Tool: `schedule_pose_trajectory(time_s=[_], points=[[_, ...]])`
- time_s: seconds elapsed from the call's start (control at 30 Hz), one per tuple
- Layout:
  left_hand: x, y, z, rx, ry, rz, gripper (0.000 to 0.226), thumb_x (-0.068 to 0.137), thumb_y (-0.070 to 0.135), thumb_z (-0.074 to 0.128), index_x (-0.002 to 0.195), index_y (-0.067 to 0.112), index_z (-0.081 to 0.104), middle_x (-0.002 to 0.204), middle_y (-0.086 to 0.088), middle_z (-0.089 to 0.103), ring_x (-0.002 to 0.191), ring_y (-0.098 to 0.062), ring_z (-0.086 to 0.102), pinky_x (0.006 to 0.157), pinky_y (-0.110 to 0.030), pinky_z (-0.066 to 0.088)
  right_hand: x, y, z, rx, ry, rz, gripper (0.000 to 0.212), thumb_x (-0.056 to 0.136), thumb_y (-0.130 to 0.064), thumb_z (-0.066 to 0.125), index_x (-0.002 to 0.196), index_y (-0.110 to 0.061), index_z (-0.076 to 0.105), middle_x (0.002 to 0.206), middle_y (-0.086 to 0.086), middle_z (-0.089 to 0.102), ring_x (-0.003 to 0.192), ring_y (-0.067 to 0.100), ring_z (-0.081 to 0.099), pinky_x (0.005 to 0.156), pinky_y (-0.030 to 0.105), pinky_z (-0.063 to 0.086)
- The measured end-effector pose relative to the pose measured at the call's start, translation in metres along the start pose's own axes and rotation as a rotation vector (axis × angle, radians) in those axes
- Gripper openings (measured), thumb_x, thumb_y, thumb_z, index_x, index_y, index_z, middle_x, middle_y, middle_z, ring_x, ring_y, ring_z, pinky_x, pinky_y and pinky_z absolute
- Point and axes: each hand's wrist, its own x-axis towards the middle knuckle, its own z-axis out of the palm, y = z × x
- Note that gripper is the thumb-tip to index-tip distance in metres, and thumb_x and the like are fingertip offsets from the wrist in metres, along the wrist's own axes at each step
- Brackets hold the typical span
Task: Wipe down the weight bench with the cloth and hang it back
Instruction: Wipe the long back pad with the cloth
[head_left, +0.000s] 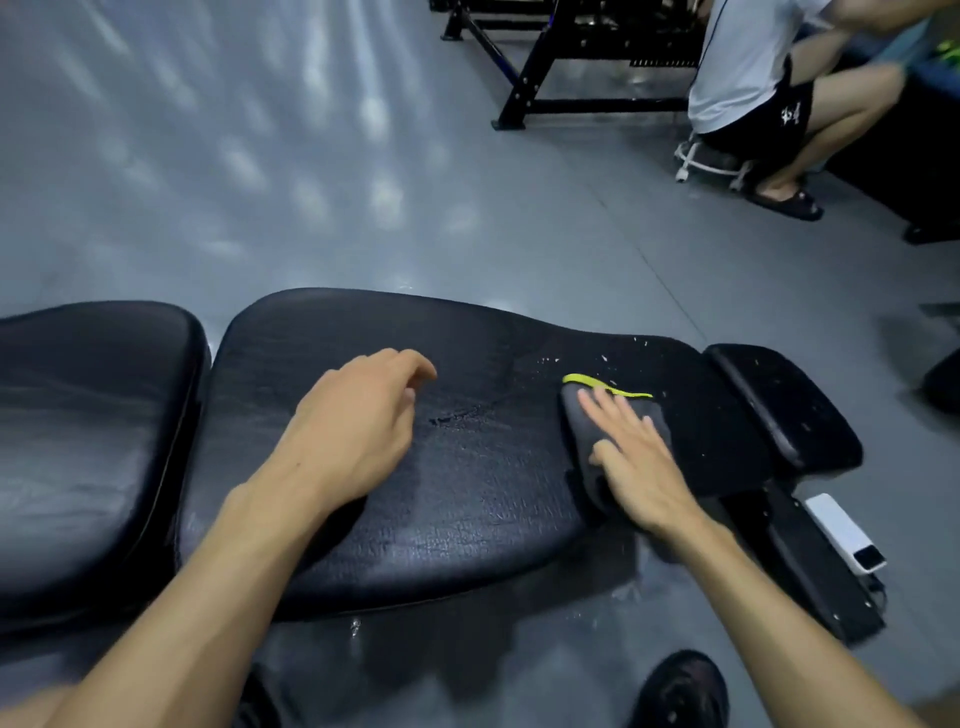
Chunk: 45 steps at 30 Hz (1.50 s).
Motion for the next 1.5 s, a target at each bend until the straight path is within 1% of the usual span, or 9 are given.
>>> schedule_pose_trajectory(time_s=[0.1,0.23,0.33,0.43,0.6,0.9,1.1,1.37,1.5], points=[[-0.004,0.01,0.0,0.006,0.008,-0.04,0.033,0.102,0.017,0.043,0.13,0.026,0.056,0.129,0.006,0.064,0.12,-0.022,0.057,0.1,-0.042,0.047,0.021,0.0,-0.009,-0.085,0.035,0.219,0.066,0.101,-0.021,0.036,0.163,-0.029,0.015,0.172,-0.002,-0.002,0.158,0.017,-0.003,0.126,0.045,-0.003],[-0.013,0.028,0.004,0.037,-0.001,-0.083,0.034,0.101,0.015,0.042,0.131,0.026,0.056,0.13,0.005,0.064,0.12,-0.022,0.057,0.1,-0.041,0.047,-0.015,-0.06,0.037,-0.173,0.007,-0.19,0.076,0.087,-0.047,0.015,0.162,-0.036,0.012,0.17,-0.008,-0.01,0.157,0.015,-0.012,0.126,0.039,-0.011],[-0.019,0.045,0.004,0.054,-0.02,-0.066,0.035,0.101,0.015,0.042,0.131,0.026,0.057,0.13,0.004,0.064,0.12,-0.022,0.058,0.1,-0.042,0.047,-0.037,-0.072,0.041,-0.135,-0.054,-0.356,0.078,0.086,-0.049,0.021,0.162,-0.038,0.008,0.167,-0.015,-0.013,0.155,0.007,-0.016,0.123,0.032,-0.018],[-0.035,0.047,0.005,0.003,-0.004,-0.039,0.033,0.101,0.014,0.045,0.128,0.028,0.059,0.126,0.01,0.066,0.118,-0.016,0.059,0.1,-0.037,0.047,-0.035,-0.057,0.028,-0.09,-0.065,-0.293,0.083,0.092,-0.057,0.045,0.162,-0.04,0.003,0.167,-0.02,-0.011,0.155,0.008,-0.015,0.125,0.038,-0.013],[-0.044,0.015,0.002,-0.047,0.039,-0.04,0.033,0.099,0.01,0.05,0.124,0.026,0.064,0.121,0.01,0.069,0.116,-0.016,0.062,0.1,-0.038,0.049,-0.03,-0.029,0.025,-0.14,0.003,-0.068,0.096,0.075,-0.085,0.033,0.158,-0.051,0.001,0.164,-0.028,-0.016,0.154,0.013,-0.023,0.12,0.053,-0.018],[-0.015,-0.006,-0.006,-0.028,-0.013,0.06,0.033,0.1,0.017,0.048,0.129,0.028,0.058,0.123,0.01,0.066,0.116,-0.016,0.059,0.098,-0.036,0.047,0.027,0.013,0.01,-0.159,0.038,0.168,0.08,0.079,-0.065,0.019,0.157,-0.054,0.005,0.169,-0.019,-0.007,0.157,0.016,-0.01,0.123,0.055,-0.008],[0.001,-0.023,-0.006,-0.025,0.003,0.017,0.033,0.101,0.018,0.047,0.13,0.031,0.056,0.127,0.014,0.065,0.118,-0.014,0.059,0.097,-0.038,0.049,0.091,-0.001,-0.004,-0.076,0.03,0.243,0.066,0.098,-0.035,0.03,0.16,-0.044,0.009,0.171,-0.009,-0.003,0.158,0.021,-0.008,0.124,0.056,-0.006],[0.033,-0.021,-0.002,-0.111,0.08,-0.012,0.035,0.099,0.011,0.05,0.129,0.026,0.06,0.123,0.009,0.068,0.116,-0.016,0.062,0.098,-0.038,0.05,0.03,-0.092,0.05,-0.169,-0.072,-0.547,0.082,0.083,-0.044,0.033,0.16,-0.047,0.007,0.171,-0.013,-0.001,0.158,0.016,-0.007,0.124,0.041,-0.012],[0.037,-0.027,-0.002,-0.116,0.086,-0.038,0.035,0.099,0.012,0.05,0.129,0.027,0.059,0.123,0.011,0.068,0.116,-0.015,0.063,0.099,-0.041,0.05,0.097,-0.054,0.015,-0.264,-0.029,-0.363,0.074,0.089,-0.045,0.024,0.161,-0.04,0.012,0.171,-0.008,0.006,0.158,0.019,0.003,0.125,0.05,0.0]])
